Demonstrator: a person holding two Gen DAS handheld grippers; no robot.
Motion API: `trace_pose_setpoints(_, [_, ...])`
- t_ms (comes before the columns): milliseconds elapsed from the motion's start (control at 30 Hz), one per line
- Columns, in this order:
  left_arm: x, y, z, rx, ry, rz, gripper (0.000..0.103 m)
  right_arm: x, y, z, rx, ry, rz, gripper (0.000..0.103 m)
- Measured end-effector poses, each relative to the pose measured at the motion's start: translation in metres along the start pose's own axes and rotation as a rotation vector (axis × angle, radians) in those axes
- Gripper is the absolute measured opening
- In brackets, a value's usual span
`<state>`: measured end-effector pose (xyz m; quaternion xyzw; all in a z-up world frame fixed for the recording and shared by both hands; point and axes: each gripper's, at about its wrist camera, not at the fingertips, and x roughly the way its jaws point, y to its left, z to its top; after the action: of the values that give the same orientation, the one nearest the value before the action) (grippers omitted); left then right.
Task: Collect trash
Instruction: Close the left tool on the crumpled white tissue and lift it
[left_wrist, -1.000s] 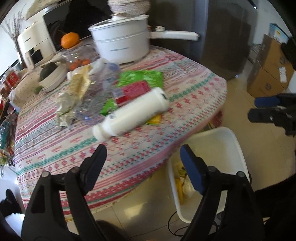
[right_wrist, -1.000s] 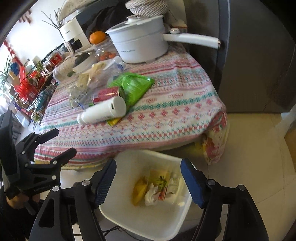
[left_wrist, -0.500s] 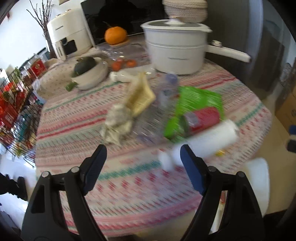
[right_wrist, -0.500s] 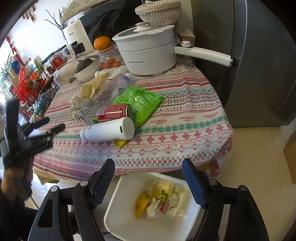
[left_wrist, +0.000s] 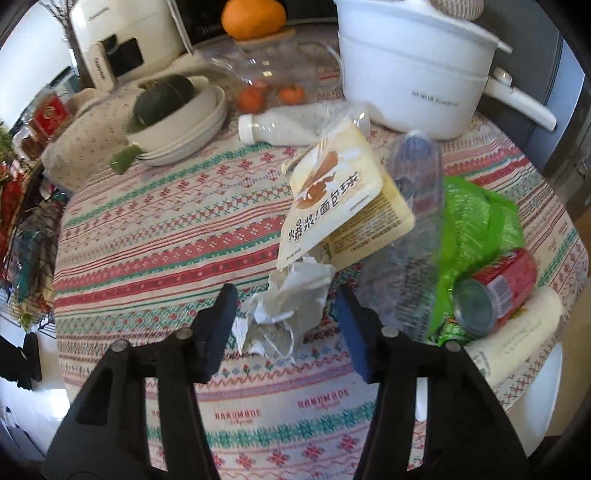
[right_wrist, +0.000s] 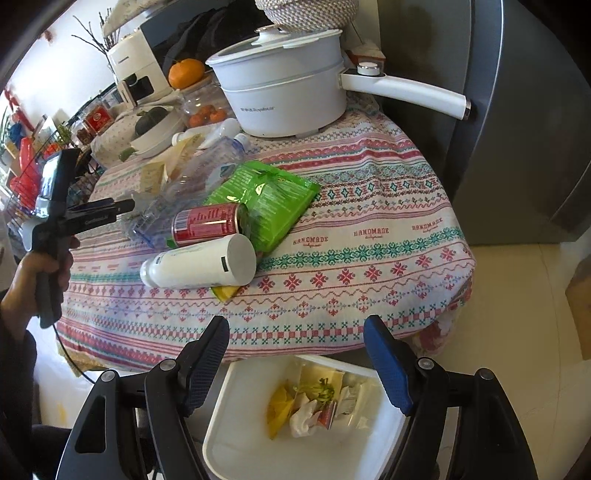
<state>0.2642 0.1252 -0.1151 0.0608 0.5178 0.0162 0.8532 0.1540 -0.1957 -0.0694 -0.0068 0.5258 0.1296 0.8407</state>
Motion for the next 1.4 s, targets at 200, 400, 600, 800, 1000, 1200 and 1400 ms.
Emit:
trace_pose_setpoints(200, [0.021,0.007,0.005,-0.017,0.041,-0.029,0.044,0.011,0.000,0.007,0.014,0.011,-0.003,0.076])
trace_pose_setpoints(400, [0.024,0.003,0.006,-0.001,0.027,-0.057,0.036,0.019,0.002,0.018,0.035,0.001,0.005,0.076])
trace_pose_setpoints(600, [0.020,0.003,0.007,0.013,0.001,-0.062,0.028,0.032,0.007,0.027,0.057,0.016,0.033,0.076])
trace_pose_setpoints(800, [-0.008,0.003,0.007,0.004,-0.063,-0.096,0.026,0.037,0.017,0.035,0.036,0.015,0.033,0.076])
trace_pose_setpoints(1000, [-0.043,-0.015,0.004,0.011,-0.117,-0.172,0.026,0.049,0.019,0.044,0.076,0.038,0.054,0.076])
trace_pose_setpoints(1200, [-0.070,-0.046,-0.013,0.070,-0.126,-0.215,0.026,0.065,0.026,0.046,0.090,0.075,0.063,0.076])
trace_pose_setpoints(1400, [-0.089,-0.066,-0.032,0.127,-0.124,-0.204,0.026,0.064,0.031,0.049,0.067,0.063,0.048,0.076])
